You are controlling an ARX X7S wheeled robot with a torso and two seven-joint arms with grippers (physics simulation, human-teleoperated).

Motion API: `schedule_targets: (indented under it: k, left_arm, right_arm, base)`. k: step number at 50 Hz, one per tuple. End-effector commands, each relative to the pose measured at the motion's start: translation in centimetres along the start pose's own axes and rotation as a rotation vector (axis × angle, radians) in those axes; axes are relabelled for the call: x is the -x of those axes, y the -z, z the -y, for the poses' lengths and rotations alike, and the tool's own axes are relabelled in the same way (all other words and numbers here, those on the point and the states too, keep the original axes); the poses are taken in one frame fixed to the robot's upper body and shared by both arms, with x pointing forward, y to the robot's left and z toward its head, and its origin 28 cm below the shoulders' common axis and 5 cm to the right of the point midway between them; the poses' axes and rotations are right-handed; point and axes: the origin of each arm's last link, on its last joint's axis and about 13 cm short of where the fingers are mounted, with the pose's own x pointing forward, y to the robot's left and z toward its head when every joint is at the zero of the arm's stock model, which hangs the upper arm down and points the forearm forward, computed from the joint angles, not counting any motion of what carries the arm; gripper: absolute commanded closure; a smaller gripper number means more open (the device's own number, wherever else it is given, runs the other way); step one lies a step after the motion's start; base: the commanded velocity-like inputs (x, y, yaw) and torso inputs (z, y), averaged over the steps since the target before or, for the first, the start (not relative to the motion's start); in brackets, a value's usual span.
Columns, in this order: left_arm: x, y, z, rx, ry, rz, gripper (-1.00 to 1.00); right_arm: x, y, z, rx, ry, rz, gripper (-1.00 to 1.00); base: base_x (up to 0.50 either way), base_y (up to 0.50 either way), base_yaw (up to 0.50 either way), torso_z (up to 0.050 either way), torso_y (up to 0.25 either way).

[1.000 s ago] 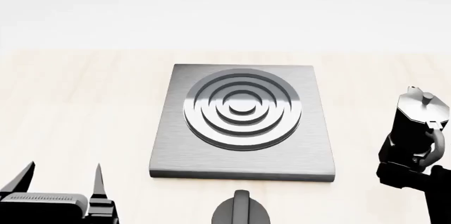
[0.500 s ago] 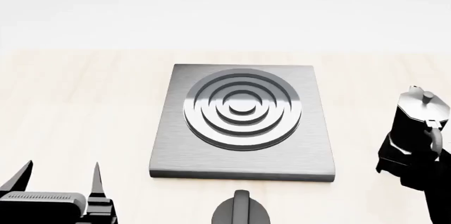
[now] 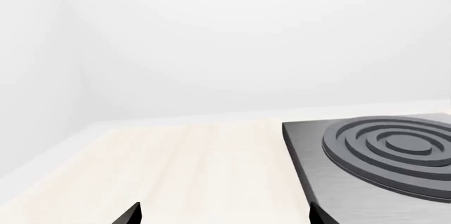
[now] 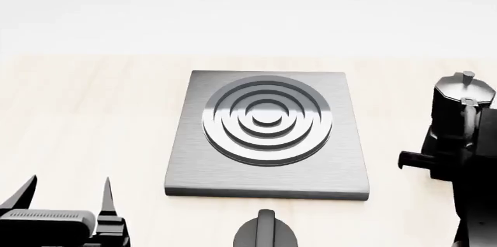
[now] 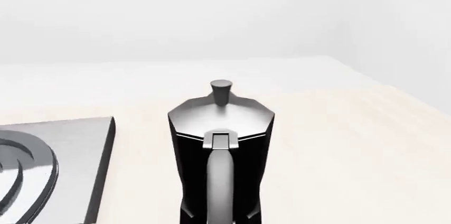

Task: Put the moka pot on the stove.

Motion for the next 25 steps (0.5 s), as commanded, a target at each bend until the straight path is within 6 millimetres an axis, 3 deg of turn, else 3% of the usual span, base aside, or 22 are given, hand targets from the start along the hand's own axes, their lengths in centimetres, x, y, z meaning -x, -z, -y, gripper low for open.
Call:
schedule_targets:
  k: [1, 10, 25]
  left_arm:
    - [-0.4, 0.1, -0.1, 0.029, 0.006, 0.007, -1.00]
    - [-0.5, 0.1, -0.1, 0.031, 0.007, 0.008, -1.00]
    - [-0.4, 0.0, -0.2, 0.032, 0.006, 0.008, -1.00]
  right_arm:
    - [-1.4, -3.7, -2.7, 0.126, -0.101, 0.162, 1.00]
    - [-1.9, -4.8, -3.7, 0.198, -0.143, 0.208, 1.00]
    - [-2.2, -8.5, -6.9, 0.235, -0.201, 0.350, 1.00]
  base:
    - [0.00, 0.00, 0.00, 0.000, 0.000]
    - [0.00, 0.00, 0.00, 0.000, 0.000]
    - [0.00, 0.00, 0.00, 0.000, 0.001]
